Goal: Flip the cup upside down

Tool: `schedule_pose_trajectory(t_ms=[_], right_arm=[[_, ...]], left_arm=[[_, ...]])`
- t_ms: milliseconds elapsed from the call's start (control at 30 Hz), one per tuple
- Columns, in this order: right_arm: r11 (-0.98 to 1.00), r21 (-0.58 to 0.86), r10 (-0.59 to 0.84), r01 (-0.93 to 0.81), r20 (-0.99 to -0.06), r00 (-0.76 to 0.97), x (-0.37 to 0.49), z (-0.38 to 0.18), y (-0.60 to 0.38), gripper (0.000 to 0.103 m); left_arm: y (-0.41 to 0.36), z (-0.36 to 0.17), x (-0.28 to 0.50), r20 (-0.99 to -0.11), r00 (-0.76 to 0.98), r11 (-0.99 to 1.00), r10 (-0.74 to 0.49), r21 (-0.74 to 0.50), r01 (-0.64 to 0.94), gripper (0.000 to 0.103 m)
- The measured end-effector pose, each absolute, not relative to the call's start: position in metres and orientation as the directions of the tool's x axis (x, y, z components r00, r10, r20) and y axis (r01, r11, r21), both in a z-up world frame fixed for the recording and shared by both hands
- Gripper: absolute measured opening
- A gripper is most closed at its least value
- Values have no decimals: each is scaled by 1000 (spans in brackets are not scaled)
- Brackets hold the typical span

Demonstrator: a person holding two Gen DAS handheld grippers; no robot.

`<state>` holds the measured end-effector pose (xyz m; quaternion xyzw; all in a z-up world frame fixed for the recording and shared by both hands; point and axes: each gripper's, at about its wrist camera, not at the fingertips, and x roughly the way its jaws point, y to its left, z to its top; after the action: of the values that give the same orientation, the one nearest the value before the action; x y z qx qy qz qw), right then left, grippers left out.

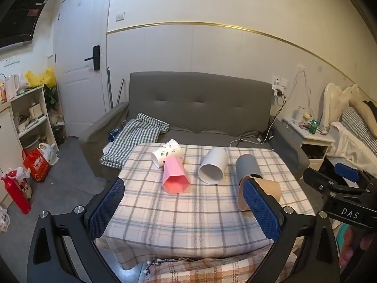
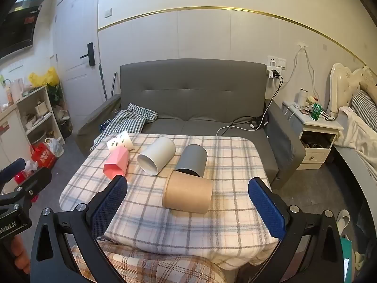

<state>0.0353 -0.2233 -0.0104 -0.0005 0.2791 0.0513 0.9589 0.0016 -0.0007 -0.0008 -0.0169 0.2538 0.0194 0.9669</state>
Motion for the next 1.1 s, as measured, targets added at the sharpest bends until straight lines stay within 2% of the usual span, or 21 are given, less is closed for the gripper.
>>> schedule_pose_trajectory(t_ms=[1100], right_arm=[[994, 40, 106, -100, -545, 832, 36, -11, -226, 103]], left_arm=[[-3, -5, 2, -488, 873, 999, 10, -42, -34, 103]])
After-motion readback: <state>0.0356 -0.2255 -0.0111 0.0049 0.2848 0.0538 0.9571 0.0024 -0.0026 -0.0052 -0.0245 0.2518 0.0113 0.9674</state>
